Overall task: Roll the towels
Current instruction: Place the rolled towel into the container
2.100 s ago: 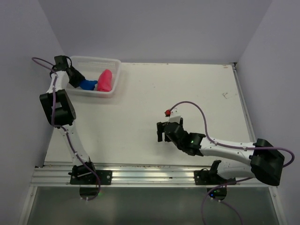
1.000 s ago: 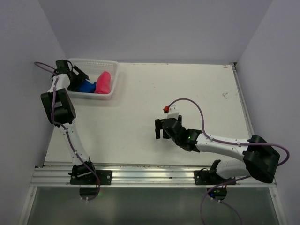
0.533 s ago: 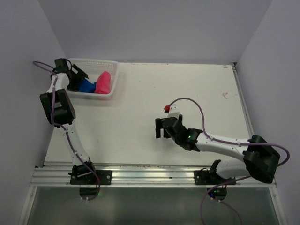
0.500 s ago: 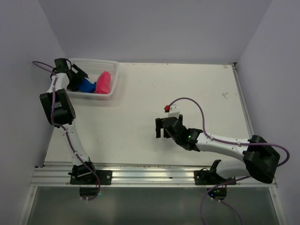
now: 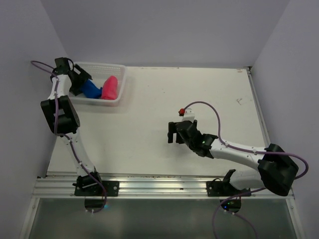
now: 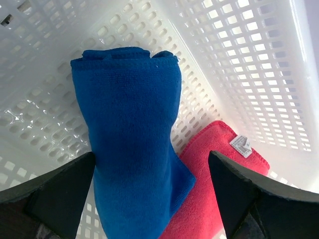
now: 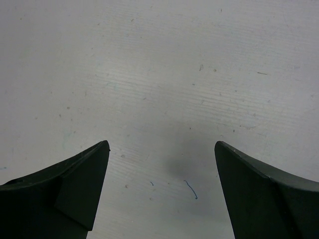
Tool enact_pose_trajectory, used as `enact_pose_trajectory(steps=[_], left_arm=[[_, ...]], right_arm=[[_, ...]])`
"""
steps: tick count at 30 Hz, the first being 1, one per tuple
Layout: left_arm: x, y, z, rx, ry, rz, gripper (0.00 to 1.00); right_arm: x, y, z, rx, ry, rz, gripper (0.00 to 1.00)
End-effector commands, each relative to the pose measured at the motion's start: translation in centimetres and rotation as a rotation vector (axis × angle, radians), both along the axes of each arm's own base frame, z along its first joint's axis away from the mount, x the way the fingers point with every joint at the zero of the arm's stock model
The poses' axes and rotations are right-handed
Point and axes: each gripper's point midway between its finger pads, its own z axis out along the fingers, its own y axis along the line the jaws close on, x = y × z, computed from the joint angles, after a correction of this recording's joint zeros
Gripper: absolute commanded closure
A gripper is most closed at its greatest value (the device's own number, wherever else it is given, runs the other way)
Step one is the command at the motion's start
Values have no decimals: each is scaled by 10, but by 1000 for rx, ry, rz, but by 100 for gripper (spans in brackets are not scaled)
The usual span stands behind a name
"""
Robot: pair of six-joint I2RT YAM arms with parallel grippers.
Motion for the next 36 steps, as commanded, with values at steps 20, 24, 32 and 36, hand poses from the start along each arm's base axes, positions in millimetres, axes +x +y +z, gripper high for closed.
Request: enact_pose_trajectory(steps=[20,24,32,36], left_arm=[[-69,-81,175,340,-287,-229,0],[-107,-129,194,374,-415,-330,0],[-171,-203,177,400,-513,-538,0],[-184,-212,167,460,-527,-571,0]], right_arm=[[85,-16,107,175,-106,48,1],[110,-44,135,104,-115,-17,1],[116,-91,164,71,-131,-120,1],[100,-107,150,25,-77,-159,1]])
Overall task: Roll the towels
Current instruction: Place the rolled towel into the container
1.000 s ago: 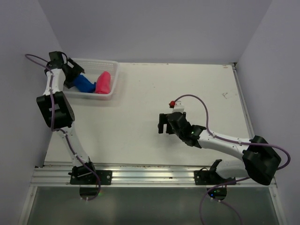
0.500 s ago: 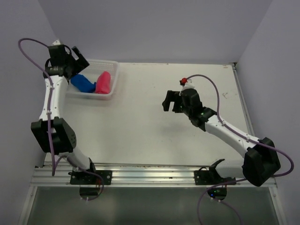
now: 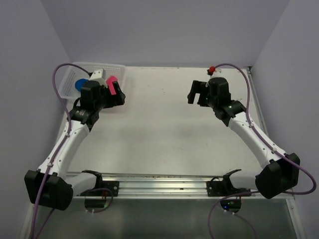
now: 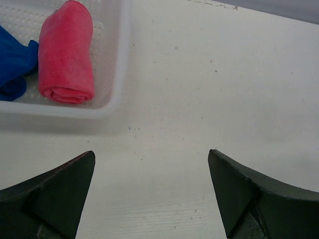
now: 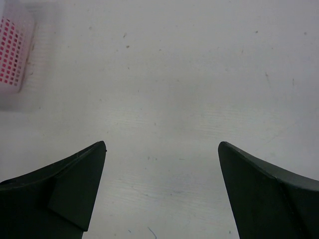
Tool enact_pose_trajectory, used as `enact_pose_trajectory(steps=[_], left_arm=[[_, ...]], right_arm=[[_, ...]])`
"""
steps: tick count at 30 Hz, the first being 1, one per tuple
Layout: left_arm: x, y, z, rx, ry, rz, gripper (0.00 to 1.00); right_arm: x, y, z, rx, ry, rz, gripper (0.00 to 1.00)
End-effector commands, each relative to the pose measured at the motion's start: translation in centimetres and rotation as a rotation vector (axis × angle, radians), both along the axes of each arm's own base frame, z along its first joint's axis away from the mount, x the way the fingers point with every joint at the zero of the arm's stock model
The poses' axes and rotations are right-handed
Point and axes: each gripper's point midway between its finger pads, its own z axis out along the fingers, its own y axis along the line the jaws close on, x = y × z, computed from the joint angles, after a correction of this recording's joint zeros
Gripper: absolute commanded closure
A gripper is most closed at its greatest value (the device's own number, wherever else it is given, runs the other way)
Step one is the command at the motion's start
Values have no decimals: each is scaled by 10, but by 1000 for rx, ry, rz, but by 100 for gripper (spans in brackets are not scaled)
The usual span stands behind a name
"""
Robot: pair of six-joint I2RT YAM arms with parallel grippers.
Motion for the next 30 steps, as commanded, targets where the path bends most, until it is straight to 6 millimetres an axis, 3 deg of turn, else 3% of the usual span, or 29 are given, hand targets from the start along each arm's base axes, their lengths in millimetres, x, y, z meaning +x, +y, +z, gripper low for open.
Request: enact_pose_trajectory(steps=[1,5,13,20,28,29,30], left_arm=[[3,-1,18,68,-131,-8,0],[-3,-10,-7,61,-91,-49,0],[-3,-8,-7,65,-76,-42,1],[-4,-11,-2,59,-100,-61,0],[-2,-4,-3,86,-99,-33,0],[-2,-3,-2,88,-101,-27,1],[-1,-2,-3,93,-99,-21,0]], right_arm=[[-20,-15,4,-39,21,-18,1],[-34,-37,11,-51,-3,-115,1],[-45,-67,10,-126,10,-236,1],[-41,-63,-13,-143,59,-229,1],[-30,-55,-20,-130,59,-215,1],[-31,-57,-33,-163,126,-219,1],[-28,-59,-26,-169,120,-239,1]])
